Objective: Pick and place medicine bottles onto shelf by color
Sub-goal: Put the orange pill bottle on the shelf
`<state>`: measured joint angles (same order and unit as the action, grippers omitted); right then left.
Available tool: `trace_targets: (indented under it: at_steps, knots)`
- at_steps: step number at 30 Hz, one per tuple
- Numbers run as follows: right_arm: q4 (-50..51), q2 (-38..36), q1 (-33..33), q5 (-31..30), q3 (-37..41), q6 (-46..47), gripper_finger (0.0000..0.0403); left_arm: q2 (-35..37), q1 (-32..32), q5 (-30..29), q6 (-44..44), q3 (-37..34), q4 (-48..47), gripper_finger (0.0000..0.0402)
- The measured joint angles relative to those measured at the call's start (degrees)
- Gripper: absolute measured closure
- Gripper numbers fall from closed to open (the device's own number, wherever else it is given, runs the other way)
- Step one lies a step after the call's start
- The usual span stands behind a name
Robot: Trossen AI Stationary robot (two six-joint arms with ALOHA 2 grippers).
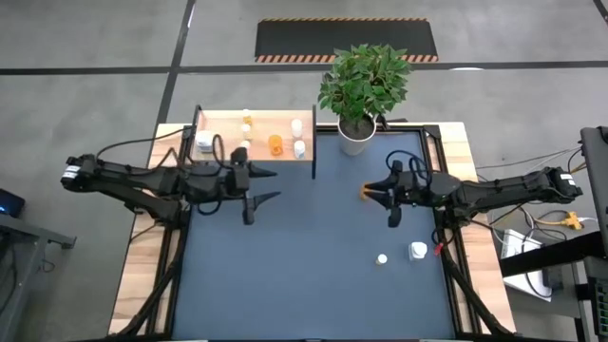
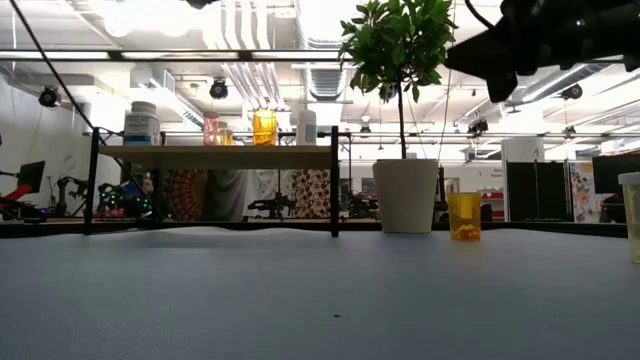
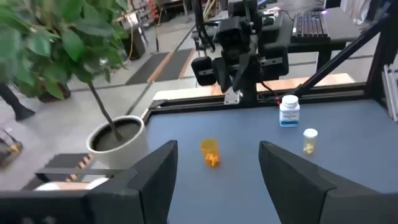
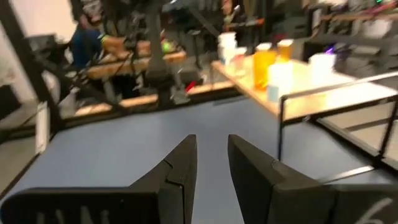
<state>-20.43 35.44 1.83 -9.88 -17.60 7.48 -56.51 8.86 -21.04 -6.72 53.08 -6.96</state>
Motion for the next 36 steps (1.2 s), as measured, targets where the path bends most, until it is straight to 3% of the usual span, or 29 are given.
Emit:
trace_targets:
  at_steps: [10, 17, 24, 31, 36]
  knots:
    - [2.23, 2.94, -0.01, -14.23, -6.91, -4.54, 0.0321, 7.84, -0.17, -0.34, -8.74, -4.81, 1.08, 0.0193]
    - [17.13, 9.99, -0.14, -20.18, -17.66, -2.27, 0.0321, 11.3, -0.22, -0.69, -13.06, -6.74, 2.11, 0.0193]
    - [39.78, 17.88, -0.75, -20.01, -29.01, 6.15, 0.0321, 15.31, -0.22, -0.91, -13.26, -7.91, 2.02, 0.0193]
    - [63.43, 26.18, -0.75, -10.9, -36.49, -1.79, 0.0321, 17.31, -0.22, -0.92, -13.26, -8.5, 1.39, 0.0193]
    - [67.4, 31.32, -0.75, -9.59, -37.05, -4.47, 0.0321, 17.14, -0.22, -0.92, -13.26, -8.5, 1.33, 0.0193]
